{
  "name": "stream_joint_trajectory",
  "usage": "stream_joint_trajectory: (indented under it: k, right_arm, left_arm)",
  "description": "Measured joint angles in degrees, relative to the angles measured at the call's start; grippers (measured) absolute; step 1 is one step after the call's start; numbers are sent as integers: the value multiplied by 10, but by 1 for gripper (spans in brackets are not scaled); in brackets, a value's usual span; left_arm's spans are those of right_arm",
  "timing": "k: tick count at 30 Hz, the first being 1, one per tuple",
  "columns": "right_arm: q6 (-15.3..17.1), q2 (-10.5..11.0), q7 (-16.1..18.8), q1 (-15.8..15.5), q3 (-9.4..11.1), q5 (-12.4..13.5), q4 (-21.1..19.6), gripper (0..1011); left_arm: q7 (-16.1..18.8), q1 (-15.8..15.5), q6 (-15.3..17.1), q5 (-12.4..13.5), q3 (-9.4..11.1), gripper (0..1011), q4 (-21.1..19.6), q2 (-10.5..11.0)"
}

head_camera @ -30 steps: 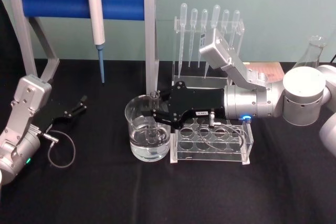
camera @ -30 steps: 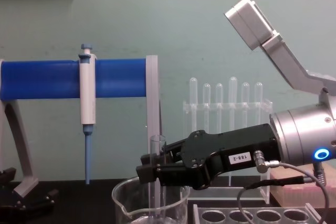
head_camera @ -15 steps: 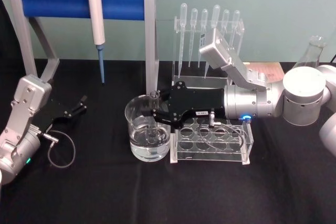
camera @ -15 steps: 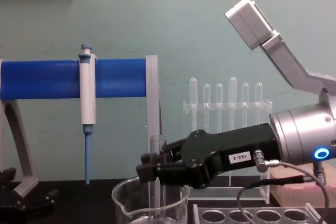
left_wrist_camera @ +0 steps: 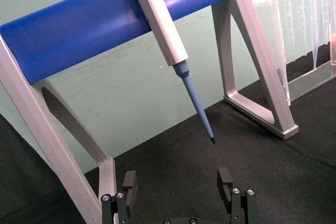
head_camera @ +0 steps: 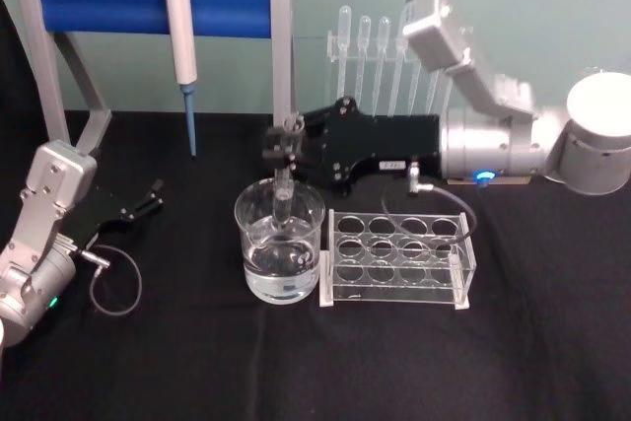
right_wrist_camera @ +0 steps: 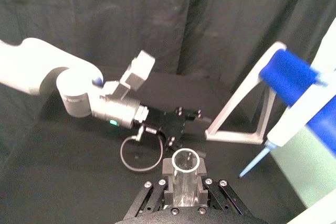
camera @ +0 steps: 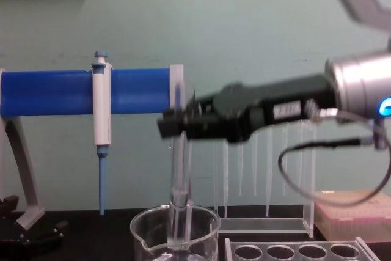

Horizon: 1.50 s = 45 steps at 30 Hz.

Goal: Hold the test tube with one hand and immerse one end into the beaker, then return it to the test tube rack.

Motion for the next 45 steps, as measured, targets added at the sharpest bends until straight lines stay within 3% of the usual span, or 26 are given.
stream_joint_trajectory:
  k: [13, 22, 23, 25, 31, 38, 45]
  right_arm:
    - [24, 63, -37, -10, 44, 35, -114, 241]
    - [30, 142, -73, -74, 85, 60, -208, 241]
    - [30, 142, -73, -74, 85, 60, -208, 241]
    - [26, 167, -85, -102, 99, 66, -233, 241]
    - [20, 206, -105, -153, 121, 66, -268, 241]
    - [10, 221, -118, -190, 136, 58, -270, 241]
    - [3, 216, -124, -205, 137, 38, -253, 241]
  left_arm:
    - [0, 0, 0, 0, 0, 1000, 0, 0]
    - [0, 0, 0, 0, 0, 1000, 0, 0]
    - [0, 0, 0, 0, 0, 1000, 0, 0]
    - [0, 0, 0, 0, 0, 1000, 0, 0]
    - [0, 0, 0, 0, 0, 1000, 0, 0]
    - [0, 0, 0, 0, 0, 1000, 0, 0]
    - [0, 0, 0, 0, 0, 1000, 0, 0]
